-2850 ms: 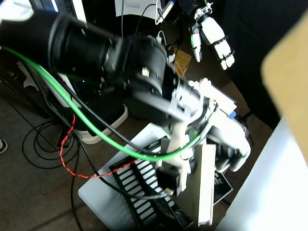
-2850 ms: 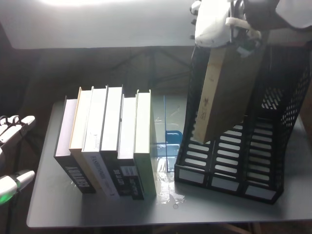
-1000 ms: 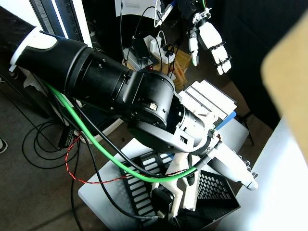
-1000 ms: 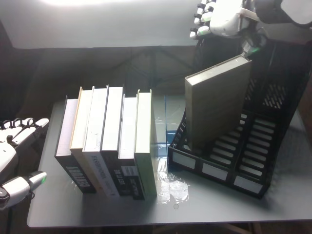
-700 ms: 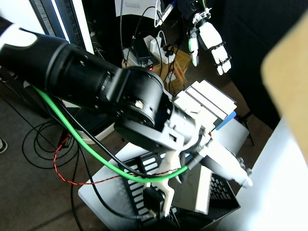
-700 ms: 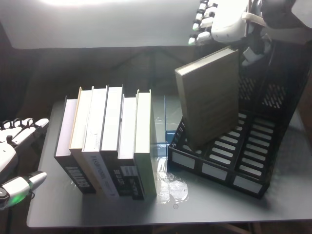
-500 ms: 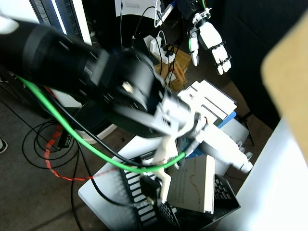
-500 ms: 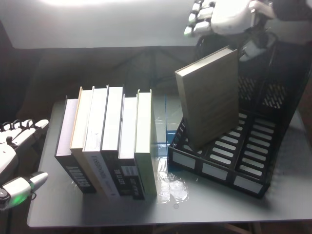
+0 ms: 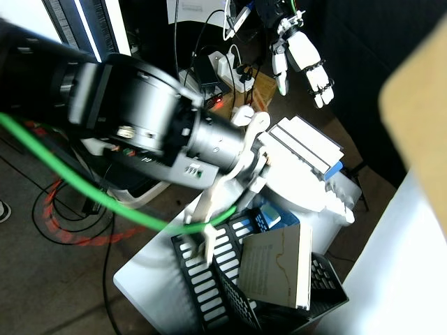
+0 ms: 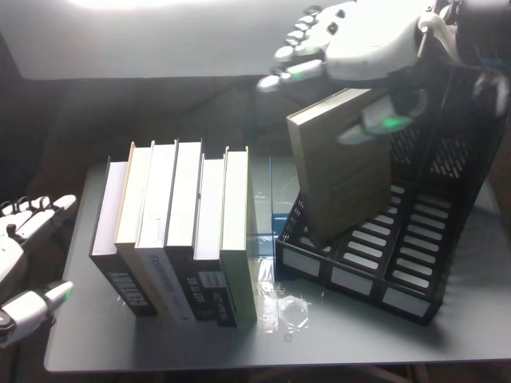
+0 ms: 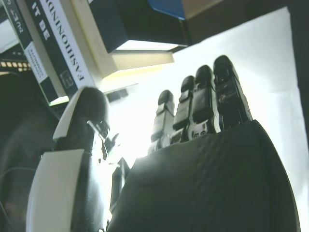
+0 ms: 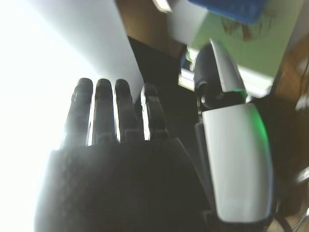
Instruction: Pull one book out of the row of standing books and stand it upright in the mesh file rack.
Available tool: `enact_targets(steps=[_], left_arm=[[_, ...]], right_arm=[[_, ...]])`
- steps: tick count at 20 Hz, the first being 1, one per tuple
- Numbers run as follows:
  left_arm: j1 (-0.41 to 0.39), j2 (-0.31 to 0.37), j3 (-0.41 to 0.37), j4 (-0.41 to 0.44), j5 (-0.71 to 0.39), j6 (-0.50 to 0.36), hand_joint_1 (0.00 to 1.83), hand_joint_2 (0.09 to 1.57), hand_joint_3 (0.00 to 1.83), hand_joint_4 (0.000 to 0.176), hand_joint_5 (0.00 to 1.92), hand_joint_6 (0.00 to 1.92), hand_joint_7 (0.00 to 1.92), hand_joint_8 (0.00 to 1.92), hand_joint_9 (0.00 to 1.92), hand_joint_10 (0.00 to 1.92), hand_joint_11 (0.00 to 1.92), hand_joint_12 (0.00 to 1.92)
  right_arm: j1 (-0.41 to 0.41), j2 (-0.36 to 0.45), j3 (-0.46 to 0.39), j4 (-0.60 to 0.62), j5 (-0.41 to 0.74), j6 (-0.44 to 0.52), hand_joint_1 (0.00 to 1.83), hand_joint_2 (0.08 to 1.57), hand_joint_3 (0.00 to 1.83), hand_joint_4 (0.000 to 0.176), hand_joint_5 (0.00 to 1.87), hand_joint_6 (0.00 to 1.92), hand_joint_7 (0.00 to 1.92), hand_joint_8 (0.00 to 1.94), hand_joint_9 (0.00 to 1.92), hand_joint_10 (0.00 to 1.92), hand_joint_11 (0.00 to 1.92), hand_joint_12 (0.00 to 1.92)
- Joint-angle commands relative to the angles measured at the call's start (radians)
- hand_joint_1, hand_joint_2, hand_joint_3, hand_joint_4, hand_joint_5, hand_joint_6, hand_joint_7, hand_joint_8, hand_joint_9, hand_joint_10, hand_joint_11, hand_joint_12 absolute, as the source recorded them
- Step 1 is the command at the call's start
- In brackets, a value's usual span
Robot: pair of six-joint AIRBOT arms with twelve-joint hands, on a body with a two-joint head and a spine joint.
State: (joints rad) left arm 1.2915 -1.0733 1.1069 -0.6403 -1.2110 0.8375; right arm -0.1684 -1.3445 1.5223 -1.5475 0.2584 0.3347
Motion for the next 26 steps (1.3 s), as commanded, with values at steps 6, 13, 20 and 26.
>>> enact_targets(steps=[6, 13, 20, 26], left_arm=[[0.018, 0.031, -0.023, -0.018, -0.17, -0.016, 0.73, 1.33, 0.0, 0.108, 0.0, 0.0, 0.0, 0.0, 0.0, 0.0, 0.0, 0.0], [0.017, 0.077, -0.057, 0.067, -0.347, -0.085, 0.48, 1.36, 0.01, 0.122, 0.0, 0.0, 0.0, 0.0, 0.0, 0.0, 0.0, 0.0], [-0.044, 0.102, -0.054, 0.176, -0.474, -0.149, 0.47, 1.32, 0.0, 0.13, 0.0, 0.0, 0.0, 0.0, 0.0, 0.0, 0.0, 0.0], [-0.097, 0.105, -0.037, 0.251, -0.524, -0.204, 0.39, 1.32, 0.0, 0.103, 0.0, 0.0, 0.0, 0.0, 0.0, 0.0, 0.0, 0.0]], right_arm=[[-0.081, 0.076, -0.03, 0.653, 0.243, -0.336, 0.58, 1.22, 0.02, 0.084, 0.0, 0.0, 0.0, 0.0, 0.0, 0.0, 0.0, 0.0], [-0.248, 0.245, -0.198, 1.013, 0.535, -0.505, 0.43, 1.2, 0.0, 0.021, 0.0, 0.0, 0.0, 0.0, 0.01, 0.0, 0.0, 0.0], [-0.469, 0.423, -0.384, 1.311, 0.816, -0.731, 0.37, 1.25, 0.01, 0.068, 0.0, 0.0, 0.0, 0.0, 0.02, 0.01, 0.0, 0.0], [-0.619, 0.511, -0.482, 1.481, 0.991, -0.855, 0.46, 1.31, 0.01, 0.0, 0.0, 0.0, 0.0, 0.0, 0.0, 0.0, 0.01, 0.0]])
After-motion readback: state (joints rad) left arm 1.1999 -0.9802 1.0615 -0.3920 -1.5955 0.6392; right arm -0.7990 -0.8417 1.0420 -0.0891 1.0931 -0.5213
